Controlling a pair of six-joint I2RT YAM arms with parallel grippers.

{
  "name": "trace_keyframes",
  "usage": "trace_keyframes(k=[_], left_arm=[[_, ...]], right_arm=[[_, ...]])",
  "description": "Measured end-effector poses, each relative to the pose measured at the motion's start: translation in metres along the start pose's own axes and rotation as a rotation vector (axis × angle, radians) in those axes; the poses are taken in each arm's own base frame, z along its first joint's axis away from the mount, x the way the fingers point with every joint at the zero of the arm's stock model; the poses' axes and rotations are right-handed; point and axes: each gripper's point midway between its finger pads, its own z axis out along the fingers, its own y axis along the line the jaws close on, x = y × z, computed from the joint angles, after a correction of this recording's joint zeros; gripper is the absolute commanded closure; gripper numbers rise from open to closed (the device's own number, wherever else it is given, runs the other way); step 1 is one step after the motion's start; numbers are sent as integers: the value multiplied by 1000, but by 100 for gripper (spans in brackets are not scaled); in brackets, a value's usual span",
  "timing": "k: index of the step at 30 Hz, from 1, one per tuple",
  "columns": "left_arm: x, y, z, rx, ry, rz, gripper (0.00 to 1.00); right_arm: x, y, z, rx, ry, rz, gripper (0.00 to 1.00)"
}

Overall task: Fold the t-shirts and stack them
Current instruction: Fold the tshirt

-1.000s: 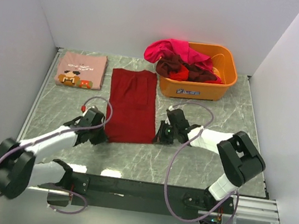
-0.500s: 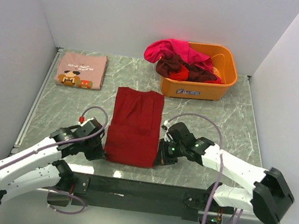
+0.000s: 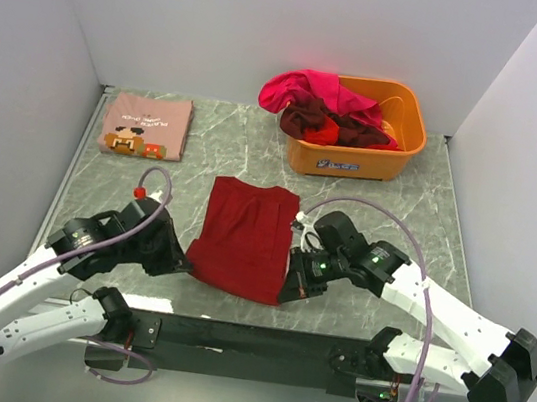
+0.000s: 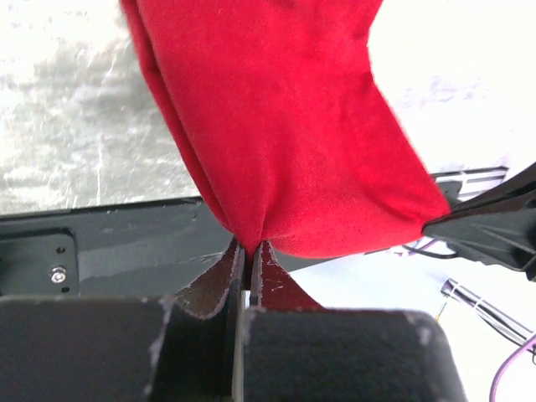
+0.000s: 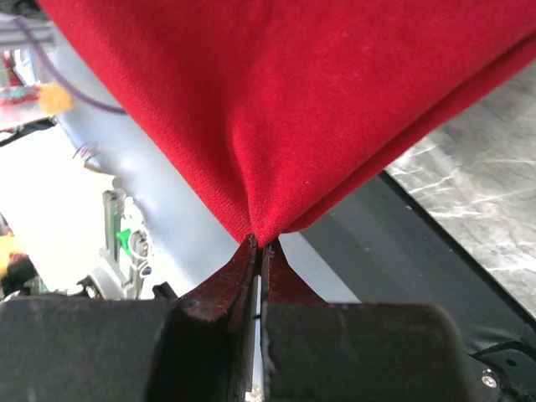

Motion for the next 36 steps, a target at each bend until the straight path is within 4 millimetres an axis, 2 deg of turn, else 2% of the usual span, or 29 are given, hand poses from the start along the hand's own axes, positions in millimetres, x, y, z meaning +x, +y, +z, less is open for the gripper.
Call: trace_keyframes(k=[3,11,16,22,29,36], left_arm=[[-6,-4,-5,12,-28,12,99],[-22,-10,-6,-1,-95,22,99],[-39,-18,3,-23,-153,49,99],[-72,-25,24,-116,-249,47,99],[-116,-35,32,-94,-388,-11,99],[-157,-34,59,-115,-447,-31,99]], right_arm=[[-3,4,-8,-22,-2,-10,100],[-29,6,-27,-79,-56,-1,100],[-49,10,-29,-75,-75,-35,100],[-73,3,-31,-63,-127,-25,100],[-112,-5,-36,-41,-207,-12,100],[-152,-32,-29,42,-260,47,100]])
